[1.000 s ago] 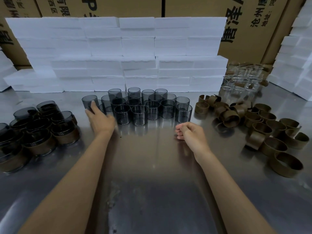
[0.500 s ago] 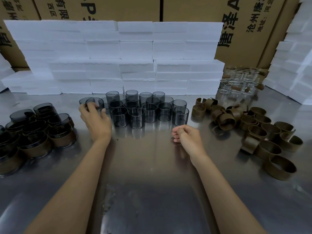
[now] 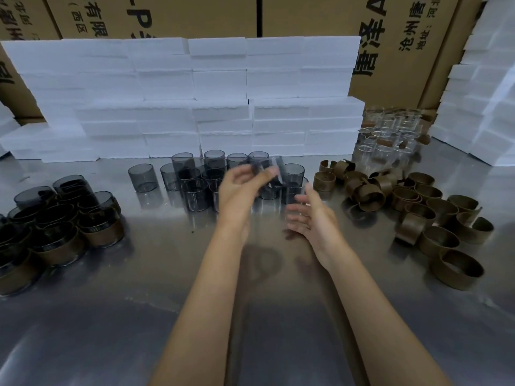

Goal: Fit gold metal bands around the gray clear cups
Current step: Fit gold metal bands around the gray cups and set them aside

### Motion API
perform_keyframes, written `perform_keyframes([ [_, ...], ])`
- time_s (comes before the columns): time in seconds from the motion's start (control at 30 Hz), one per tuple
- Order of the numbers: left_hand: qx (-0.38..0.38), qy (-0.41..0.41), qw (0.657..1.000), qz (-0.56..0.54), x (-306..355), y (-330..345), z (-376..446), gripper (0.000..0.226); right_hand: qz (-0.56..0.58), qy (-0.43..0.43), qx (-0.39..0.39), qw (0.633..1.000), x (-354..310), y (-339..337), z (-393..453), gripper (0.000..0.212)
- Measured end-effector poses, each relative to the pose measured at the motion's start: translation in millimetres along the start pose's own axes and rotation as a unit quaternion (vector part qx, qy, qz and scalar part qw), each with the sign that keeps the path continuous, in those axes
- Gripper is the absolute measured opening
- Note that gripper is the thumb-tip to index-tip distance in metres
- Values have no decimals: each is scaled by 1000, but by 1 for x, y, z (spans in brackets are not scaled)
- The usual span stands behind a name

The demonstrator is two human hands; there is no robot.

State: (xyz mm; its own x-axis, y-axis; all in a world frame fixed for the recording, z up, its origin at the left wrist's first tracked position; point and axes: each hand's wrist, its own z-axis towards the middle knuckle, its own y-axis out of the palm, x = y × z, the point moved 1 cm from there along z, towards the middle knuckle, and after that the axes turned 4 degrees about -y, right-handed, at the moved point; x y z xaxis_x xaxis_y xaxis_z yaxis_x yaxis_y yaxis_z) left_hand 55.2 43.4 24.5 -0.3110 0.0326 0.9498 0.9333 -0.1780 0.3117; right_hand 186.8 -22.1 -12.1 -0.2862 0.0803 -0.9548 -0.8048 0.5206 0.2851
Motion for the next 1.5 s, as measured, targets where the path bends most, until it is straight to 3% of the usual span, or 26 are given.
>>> perform_keyframes([
  [0.1, -133, -102, 984, -58, -18, 3, -12, 65, -12, -3, -51, 999, -8, 0, -7, 57],
  [0.27, -185, -156, 966, -86, -30, -2, -20, 54, -52, 0, -118, 992, -11, 6, -18, 85],
  [0.43, -234, -135, 962, -47, -30, -7, -20, 57, -40, -32, -127, 991, -9, 6, -19, 82],
  [0.57, -229, -123, 965, 24, -28, -11, -20, 37, -79, -65, -79, 992, -4, 5, -17, 65],
  [0.67, -171, -110, 978, 34, -27, -12, -19, 34, -104, -109, -15, 988, -2, 7, -16, 51],
  [0.87, -104, -57, 992, 51, -25, -10, -18, 18, -165, -157, 52, 972, 2, 7, -12, 54],
  [0.97, -106, -65, 991, 59, -23, -6, -22, 22, -205, -224, 74, 950, 2, 4, -13, 46],
  [1.1, -113, -72, 988, 72, -23, -1, -26, 34, -220, -286, 57, 931, 1, 5, -16, 16],
  [1.17, -126, -78, 987, 62, -22, 0, -26, 42, -185, -266, 43, 945, -1, 7, -17, 16],
  [1.23, -166, -87, 981, 42, -23, -2, -25, 50, -111, -188, 36, 975, -3, 9, -19, 35],
  [1.3, -200, -88, 975, 38, -22, -3, -25, 49, -45, -78, -29, 996, -5, 11, -22, 57],
  [1.4, -236, -101, 966, 31, -22, -7, -25, 51, 3, 7, -159, 987, -7, 10, -27, 77],
  [1.5, -262, -103, 959, 32, -21, -10, -26, 50, 28, 14, -176, 984, -10, 5, -27, 83],
])
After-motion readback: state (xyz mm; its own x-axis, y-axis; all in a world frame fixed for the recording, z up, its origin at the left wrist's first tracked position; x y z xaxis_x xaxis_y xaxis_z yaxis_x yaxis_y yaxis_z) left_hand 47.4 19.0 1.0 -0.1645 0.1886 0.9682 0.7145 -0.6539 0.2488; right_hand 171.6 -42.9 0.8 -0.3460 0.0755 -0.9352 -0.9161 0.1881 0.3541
